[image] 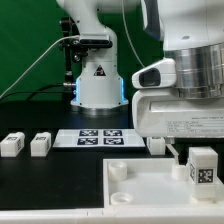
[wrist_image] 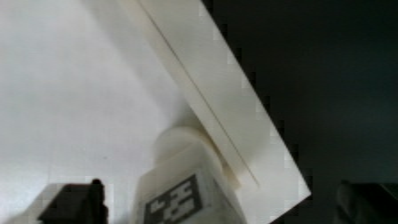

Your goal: Assemble one leg

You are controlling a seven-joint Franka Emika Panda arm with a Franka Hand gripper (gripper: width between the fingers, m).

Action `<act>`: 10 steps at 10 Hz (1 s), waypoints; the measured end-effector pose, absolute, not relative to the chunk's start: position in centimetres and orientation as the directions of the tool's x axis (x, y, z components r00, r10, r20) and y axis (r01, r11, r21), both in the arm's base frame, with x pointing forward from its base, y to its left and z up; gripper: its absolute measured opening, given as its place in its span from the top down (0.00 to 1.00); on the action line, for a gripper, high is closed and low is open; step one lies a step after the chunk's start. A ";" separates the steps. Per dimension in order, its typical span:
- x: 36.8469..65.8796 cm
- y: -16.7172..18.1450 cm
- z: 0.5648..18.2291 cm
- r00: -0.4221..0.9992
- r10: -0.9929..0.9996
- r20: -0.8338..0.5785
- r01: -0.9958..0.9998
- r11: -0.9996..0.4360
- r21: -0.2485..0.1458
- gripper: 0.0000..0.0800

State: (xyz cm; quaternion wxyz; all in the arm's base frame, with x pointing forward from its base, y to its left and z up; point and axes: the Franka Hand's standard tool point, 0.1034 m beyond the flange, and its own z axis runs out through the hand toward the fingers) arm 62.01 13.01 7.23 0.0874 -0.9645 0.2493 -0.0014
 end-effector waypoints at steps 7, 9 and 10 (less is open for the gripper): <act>62.6 12.5 7.7 0.994 -0.104 0.026 -0.099 -0.984 -0.145 0.51; 62.6 12.2 7.6 0.957 -0.290 -0.002 -0.288 -0.947 -0.144 0.62; 62.6 12.1 7.6 0.935 -0.353 -0.011 -0.351 -0.925 -0.143 0.62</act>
Offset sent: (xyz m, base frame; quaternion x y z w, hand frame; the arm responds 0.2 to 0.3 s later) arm 0.0183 -0.0063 0.0093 -0.0350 -0.0143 -0.3702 0.9282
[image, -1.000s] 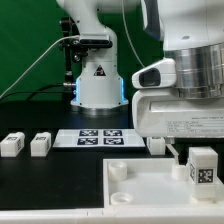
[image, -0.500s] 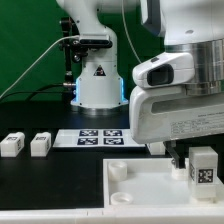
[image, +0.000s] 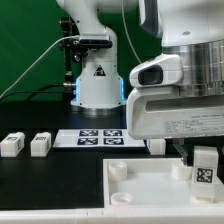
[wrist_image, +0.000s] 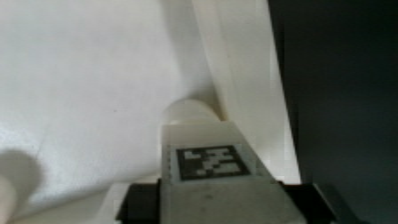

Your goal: Assemble one leg

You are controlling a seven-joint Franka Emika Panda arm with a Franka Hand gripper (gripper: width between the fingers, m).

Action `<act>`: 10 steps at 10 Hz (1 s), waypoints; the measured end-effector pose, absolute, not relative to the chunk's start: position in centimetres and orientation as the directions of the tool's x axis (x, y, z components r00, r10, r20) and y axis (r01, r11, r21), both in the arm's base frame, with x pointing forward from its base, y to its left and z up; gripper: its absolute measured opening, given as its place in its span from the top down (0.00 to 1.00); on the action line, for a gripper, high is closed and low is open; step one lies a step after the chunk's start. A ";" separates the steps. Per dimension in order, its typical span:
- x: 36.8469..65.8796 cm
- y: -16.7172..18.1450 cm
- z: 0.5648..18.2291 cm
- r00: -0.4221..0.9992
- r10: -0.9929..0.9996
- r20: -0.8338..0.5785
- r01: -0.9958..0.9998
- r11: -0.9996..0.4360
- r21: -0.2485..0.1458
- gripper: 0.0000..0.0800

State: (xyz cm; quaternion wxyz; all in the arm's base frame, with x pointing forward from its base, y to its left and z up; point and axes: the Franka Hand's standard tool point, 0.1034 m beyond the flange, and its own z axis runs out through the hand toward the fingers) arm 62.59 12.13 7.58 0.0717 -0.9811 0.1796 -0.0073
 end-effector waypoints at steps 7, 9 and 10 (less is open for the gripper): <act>62.8 12.8 7.2 0.199 -0.958 -0.207 -0.979 -0.185 -0.085 0.63; 62.7 12.9 7.1 0.206 -0.955 -0.211 -0.978 -0.192 -0.088 0.62; 62.7 12.9 7.1 0.234 -0.950 -0.209 -0.971 -0.219 -0.093 0.62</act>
Offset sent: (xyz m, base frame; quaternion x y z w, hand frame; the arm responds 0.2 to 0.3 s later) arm 0.0145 0.0055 -0.0036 0.0159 -0.0083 0.3438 0.9389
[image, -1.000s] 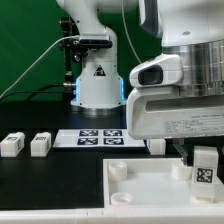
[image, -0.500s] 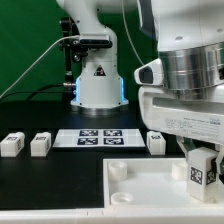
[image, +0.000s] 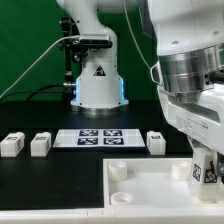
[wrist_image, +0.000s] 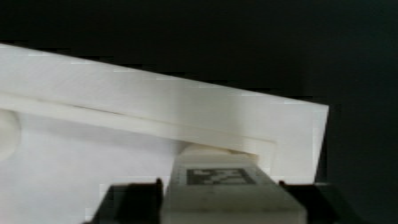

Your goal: Assemble one leg

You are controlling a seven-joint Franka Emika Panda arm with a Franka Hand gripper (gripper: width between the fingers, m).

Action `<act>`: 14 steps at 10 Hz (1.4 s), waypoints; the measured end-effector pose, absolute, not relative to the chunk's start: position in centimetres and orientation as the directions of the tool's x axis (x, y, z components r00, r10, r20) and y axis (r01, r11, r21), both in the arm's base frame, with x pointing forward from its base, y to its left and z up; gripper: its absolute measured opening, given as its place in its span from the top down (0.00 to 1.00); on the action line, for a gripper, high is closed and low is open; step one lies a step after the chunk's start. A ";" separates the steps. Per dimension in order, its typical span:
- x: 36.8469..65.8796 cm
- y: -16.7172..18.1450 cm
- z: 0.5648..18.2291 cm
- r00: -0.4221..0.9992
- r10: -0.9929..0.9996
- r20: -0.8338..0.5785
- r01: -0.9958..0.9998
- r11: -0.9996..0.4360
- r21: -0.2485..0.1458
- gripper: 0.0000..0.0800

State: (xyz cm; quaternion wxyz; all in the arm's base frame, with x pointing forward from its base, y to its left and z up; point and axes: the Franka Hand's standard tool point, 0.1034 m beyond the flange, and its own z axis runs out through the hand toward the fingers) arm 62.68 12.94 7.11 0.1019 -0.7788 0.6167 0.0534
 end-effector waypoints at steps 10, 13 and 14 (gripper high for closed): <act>62.8 12.0 7.3 1.000 -0.008 0.025 -0.005 -0.994 -0.109 0.19; 62.9 12.1 7.3 0.999 0.013 0.030 0.016 -0.995 -0.103 0.51; 62.9 12.0 7.3 1.000 -0.010 0.027 -0.007 -0.995 -0.104 0.51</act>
Offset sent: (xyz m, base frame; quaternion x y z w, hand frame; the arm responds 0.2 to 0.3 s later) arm 0.0011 -0.0065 0.0042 -0.0388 -0.0078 -0.4641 0.8849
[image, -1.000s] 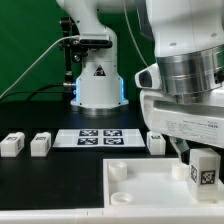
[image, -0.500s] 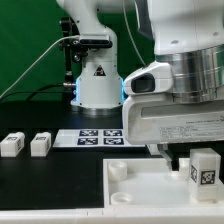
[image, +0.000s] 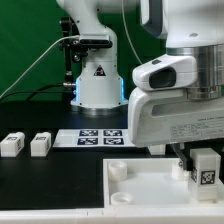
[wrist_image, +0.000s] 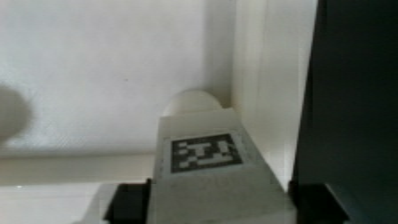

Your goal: Assemble one leg

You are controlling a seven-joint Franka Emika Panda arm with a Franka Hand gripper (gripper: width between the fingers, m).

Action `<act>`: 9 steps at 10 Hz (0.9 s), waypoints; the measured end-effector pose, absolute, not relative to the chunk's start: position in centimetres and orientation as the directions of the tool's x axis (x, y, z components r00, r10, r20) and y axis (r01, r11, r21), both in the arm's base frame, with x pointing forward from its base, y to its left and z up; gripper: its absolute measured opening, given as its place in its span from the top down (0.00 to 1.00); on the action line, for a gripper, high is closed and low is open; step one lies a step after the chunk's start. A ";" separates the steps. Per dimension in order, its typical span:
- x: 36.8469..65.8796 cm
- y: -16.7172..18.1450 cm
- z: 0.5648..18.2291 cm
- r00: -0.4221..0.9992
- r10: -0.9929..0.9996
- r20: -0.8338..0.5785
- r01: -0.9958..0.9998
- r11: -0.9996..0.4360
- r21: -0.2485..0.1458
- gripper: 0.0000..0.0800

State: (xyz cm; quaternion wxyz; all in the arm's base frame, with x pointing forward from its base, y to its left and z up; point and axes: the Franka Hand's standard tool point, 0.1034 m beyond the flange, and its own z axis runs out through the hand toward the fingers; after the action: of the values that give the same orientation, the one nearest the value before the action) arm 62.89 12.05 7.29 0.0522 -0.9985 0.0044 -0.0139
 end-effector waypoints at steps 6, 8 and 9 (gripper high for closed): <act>63.0 11.9 7.2 0.759 -0.648 -0.054 -0.650 -0.752 -0.107 0.63; 63.0 11.9 7.1 0.503 -0.858 -0.101 -0.864 -0.496 -0.092 0.63; 63.2 11.8 7.0 0.356 -0.925 -0.129 -0.934 -0.347 -0.087 0.63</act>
Offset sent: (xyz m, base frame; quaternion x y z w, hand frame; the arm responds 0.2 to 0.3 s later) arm 0.0000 0.0000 0.0000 0.0000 0.0000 0.2667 0.9638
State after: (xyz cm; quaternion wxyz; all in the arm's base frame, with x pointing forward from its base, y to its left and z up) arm 63.18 11.85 7.02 0.0725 -0.8203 0.5667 0.0285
